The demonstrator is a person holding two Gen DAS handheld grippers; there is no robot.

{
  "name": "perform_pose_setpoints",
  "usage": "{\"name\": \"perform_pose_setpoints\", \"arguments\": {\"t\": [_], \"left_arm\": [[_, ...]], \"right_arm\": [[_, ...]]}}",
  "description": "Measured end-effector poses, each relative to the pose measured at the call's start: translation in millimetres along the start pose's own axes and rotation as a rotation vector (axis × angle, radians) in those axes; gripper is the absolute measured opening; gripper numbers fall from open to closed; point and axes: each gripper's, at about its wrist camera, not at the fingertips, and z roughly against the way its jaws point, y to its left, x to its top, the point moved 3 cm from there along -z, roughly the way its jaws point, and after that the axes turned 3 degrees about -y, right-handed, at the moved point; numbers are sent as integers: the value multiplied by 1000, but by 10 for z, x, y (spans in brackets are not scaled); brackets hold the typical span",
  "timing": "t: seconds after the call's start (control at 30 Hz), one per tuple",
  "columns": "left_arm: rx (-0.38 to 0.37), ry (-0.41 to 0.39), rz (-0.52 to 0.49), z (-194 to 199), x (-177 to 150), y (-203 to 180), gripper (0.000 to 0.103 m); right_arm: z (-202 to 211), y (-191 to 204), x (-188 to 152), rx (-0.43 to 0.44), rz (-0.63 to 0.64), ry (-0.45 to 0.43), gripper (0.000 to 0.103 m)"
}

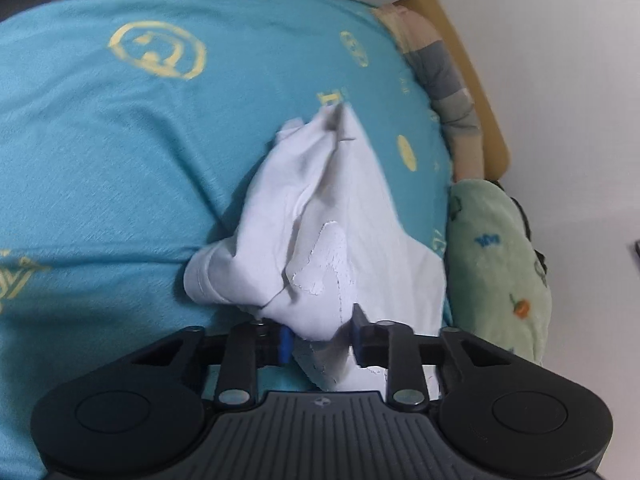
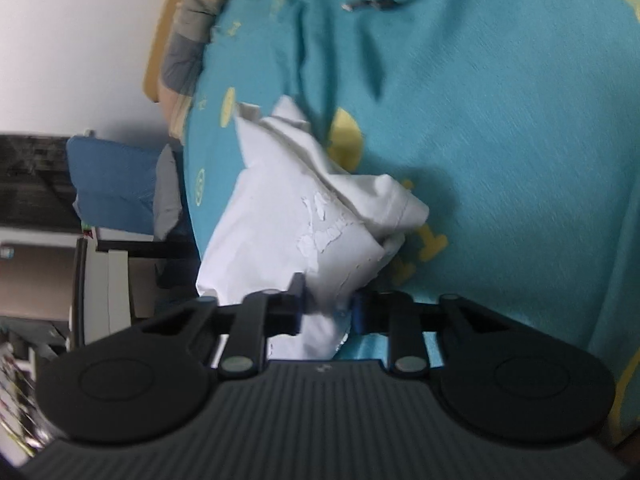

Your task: Fold clothes

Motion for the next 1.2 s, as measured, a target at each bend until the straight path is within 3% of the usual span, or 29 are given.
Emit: {"name": "perform_pose_setpoints", "arguments": {"t": [0.23, 0.33, 0.43, 0.7, 0.87, 0.97, 1.1, 1.2], "left_arm": [[-135, -2, -51, 480, -15, -598, 17], [-175, 35, -44, 658, -143, -1009, 17], [-214, 101, -13, 680, -342, -1468, 17], [-346, 211, -161, 197, -1041, -3404, 17], [-581, 271, -243, -130, -1550, -4897, 17], [-679, 281, -293, -378, -1981, -5521, 17], [-684, 312, -407, -868, -2681, -5745, 17], [-626, 366, -517, -1269, -3178, -5474, 17]], "right_arm": [[642, 483, 129, 111, 112, -98, 18], [1124, 587, 237, 156, 110, -143, 18], [1620, 645, 596, 160, 128, -217, 18], [2954, 790, 1628, 156, 184, -422, 18], [3954, 1067, 2442, 136, 279, -633, 18], [4493, 1196, 2833, 108, 355, -784, 18], [4789, 914, 3086, 14, 358, -909, 18], [4685, 340, 3036, -137, 326, -885, 19]]}}
